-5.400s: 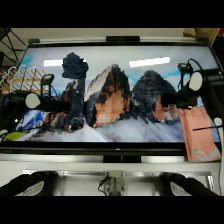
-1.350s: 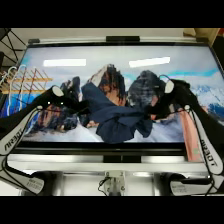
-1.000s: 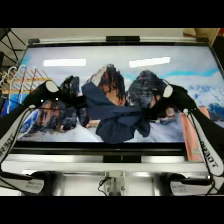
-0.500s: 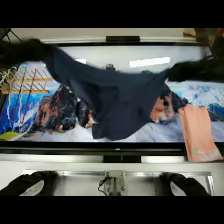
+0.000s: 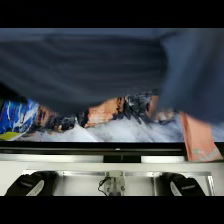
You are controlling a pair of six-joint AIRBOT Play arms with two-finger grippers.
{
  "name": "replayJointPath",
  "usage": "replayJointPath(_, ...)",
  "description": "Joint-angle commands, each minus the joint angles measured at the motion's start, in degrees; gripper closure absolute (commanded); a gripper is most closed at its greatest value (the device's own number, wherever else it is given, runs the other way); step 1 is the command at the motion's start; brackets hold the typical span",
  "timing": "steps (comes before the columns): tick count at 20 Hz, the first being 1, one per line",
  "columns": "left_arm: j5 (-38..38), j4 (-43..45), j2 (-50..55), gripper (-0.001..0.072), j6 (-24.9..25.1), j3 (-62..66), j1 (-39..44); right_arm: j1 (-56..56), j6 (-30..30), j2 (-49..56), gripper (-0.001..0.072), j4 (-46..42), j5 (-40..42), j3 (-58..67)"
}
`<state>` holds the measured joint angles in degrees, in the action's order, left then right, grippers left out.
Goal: Fold the shirts.
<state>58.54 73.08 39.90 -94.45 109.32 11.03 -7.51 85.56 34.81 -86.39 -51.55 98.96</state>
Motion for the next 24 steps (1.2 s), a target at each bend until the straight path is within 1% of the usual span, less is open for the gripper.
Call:
replayJointPath(1,13.77,8.02,-0.52,0.0679,-1.51,-1.11,-0.04,0.04,1.68,0.48,0.064,-4.5,-3.26,0.48)
replayJointPath(3,20.0,12.98,0.7,0.0679,-1.46,-5.66,-0.04,0.04,1.68,4.09,0.064,-8.87,-9.01,0.46)
replayJointPath(4,20.9,15.08,1.29,0.0678,-1.46,-9.14,-0.04,0.04,1.68,6.75,0.0639,-10.91,-12.28,0.42)
replayJointPath(6,19.41,18.29,2.99,0.0679,-1.44,-17.18,-0.04,0.04,1.7,13.11,0.0639,-13.25,-17.64,0.42)
replayJointPath(8,15.45,19.74,5.88,0.0678,-1.42,-25.66,-0.07,0.04,1.68,21.81,0.0639,-13.55,-19.67,0.42)
replayJointPath(10,9.38,19.96,10.19,0.0678,-1.42,-33.33,-0.07,0.04,1.73,31.34,0.0639,-13.53,-18.58,0.42)
replayJointPath(12,2.32,19.93,16.41,0.0678,-1.51,-38.56,-0.85,0.04,2.73,41.48,0.0638,-13.55,-15.5,0.42)
replayJointPath(13,-0.63,19.89,20.22,0.0677,-1.81,-39.58,-1.62,0.04,3.89,46.34,0.0638,-13.57,-13.6,0.42)
replayJointPath(14,-2.84,19.78,24.83,0.0677,-3.82,-39.52,-2.64,0.04,5.66,51.3,0.0638,-13.55,-11.8,0.44)
replayJointPath(15,-4.66,18.71,28.92,0.0678,-5.57,-39.15,-3.58,0.04,7.74,55.25,0.0638,-13.53,-10.95,0.44)
replayJointPath(16,-6.21,16.11,33.03,0.0677,-5.92,-38.58,-4.48,0.04,10.75,58.82,0.0638,-12.98,-10.93,0.44)
replayJointPath(17,-7.21,13.42,36.41,0.0677,-5.9,-38.03,-5.01,0.04,13.6,61.24,0.0639,-11.87,-10.97,0.44)
replayJointPath(18,-7.82,11.3,39.56,0.0678,-5.9,-37.46,-5.07,0.02,14.97,63.17,0.0638,-10.45,-10.86,0.44)
replayJointPath(21,-9.22,6.62,45.48,0.0677,-5.84,-36.96,-4.37,0.02,15.39,66.58,0.0638,-8.09,-10.14,0.44)
replayJointPath(23,-8.46,3.74,47.23,0.0677,-5.7,-36.96,-3.74,0.02,15.37,67.93,0.0638,-6.01,-10.27,0.44)
replayJointPath(24,-6.88,2.69,47.3,0.0675,-5.7,-36.96,-3.63,0.02,15.32,68.13,0.0638,-4.57,-10.29,0.44)
